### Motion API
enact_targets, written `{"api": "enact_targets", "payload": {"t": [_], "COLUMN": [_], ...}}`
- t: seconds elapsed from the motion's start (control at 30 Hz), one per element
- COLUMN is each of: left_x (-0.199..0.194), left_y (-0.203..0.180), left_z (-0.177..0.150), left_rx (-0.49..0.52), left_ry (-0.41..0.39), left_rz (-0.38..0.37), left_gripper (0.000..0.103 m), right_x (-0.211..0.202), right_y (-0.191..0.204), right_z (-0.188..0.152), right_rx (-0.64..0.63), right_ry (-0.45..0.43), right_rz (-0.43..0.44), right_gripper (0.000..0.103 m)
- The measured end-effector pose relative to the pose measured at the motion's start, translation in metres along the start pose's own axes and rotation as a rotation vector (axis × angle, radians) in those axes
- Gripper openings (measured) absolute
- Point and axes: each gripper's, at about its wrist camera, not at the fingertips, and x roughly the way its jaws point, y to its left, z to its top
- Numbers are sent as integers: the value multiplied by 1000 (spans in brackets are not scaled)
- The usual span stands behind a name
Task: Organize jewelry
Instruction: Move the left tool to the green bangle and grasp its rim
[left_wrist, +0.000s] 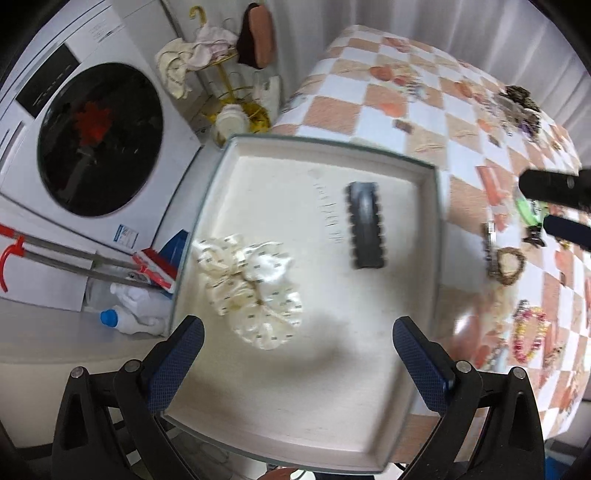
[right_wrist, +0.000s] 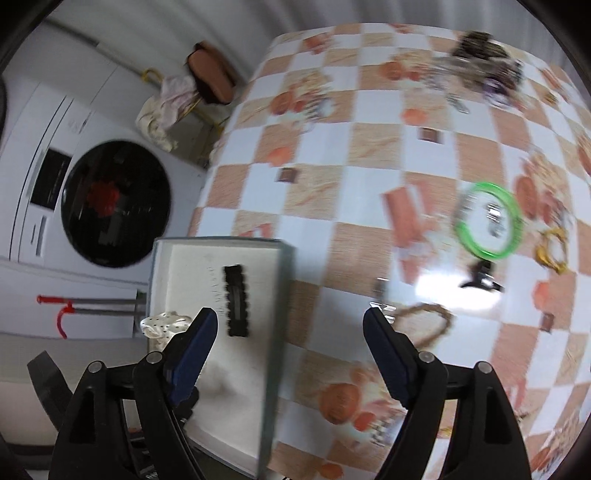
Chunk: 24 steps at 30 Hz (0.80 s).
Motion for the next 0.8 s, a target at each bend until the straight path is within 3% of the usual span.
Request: {"api": "enact_targets", "payload": {"t": [0.5, 0.8], "left_x": [-12, -4], "left_y": [-96, -154], "left_z": [26, 53], "left_rx": [165, 199], "left_ry": [13, 21], "left_rz": [-44, -83], "left_gripper": [103, 103], "right_x": [-62, -77], "right_y": [-140, -209], "right_z": [-27, -33], "right_rx": [247, 350], "right_ry": [-53, -57], "right_rz": [-118, -207], "right_gripper": [85, 85]}}
